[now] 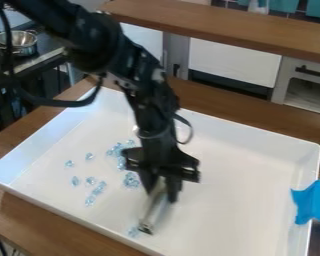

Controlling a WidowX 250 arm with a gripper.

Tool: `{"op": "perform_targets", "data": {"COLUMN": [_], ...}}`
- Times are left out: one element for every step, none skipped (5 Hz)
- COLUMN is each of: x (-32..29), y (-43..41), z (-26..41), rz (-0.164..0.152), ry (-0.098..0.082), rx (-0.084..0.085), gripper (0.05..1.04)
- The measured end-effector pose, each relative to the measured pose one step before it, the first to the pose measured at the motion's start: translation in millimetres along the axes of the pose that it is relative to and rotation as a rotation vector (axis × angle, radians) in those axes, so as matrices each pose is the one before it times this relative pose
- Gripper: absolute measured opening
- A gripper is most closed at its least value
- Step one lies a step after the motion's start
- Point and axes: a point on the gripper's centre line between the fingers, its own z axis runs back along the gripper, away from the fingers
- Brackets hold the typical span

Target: Sweep into pile

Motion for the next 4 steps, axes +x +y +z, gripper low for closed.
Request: {"op": "perform_targets", "data": {"x": [9.41, 10.04, 1.87, -5.03], "y": [34.95, 33.14, 44.03, 43.92], "z": [1.74, 0.12, 0.62, -1.45], "rz": [0.0067, -0.0082, -0.0272, -0.0234], "ry": [-0.0075, 0.0306, -0.0233, -0.0093], "rx": [0.0182, 0.0389, 0.065, 0.0474], "gripper": [0.391, 0.391, 0.391, 0.391]}}
